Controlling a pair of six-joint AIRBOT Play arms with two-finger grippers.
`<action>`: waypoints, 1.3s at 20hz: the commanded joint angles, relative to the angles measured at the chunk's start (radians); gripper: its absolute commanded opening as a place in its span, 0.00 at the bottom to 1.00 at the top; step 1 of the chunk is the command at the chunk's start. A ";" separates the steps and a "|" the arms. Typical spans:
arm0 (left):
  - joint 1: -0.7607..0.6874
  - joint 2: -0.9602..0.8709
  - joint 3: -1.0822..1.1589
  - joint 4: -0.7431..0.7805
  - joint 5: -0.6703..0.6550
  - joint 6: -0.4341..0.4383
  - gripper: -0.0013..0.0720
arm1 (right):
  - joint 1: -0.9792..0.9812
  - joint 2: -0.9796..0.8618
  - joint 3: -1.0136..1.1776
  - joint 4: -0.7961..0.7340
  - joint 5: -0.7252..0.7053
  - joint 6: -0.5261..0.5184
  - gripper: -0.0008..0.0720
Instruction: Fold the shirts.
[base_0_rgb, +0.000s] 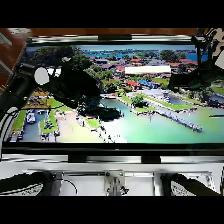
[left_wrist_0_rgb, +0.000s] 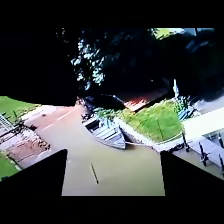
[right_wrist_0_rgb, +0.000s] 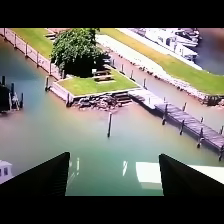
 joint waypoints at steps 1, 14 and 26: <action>0.002 -0.070 0.001 0.050 0.094 0.015 1.00 | 0.000 0.000 0.000 -0.013 -0.085 -0.010 0.94; 0.193 -0.517 0.346 0.134 0.270 -0.116 1.00 | 0.000 0.000 0.000 0.050 -0.210 -0.010 0.94; 0.194 -0.507 0.422 0.114 0.307 -0.193 0.07 | 0.000 0.000 0.001 0.138 -0.220 -0.003 0.94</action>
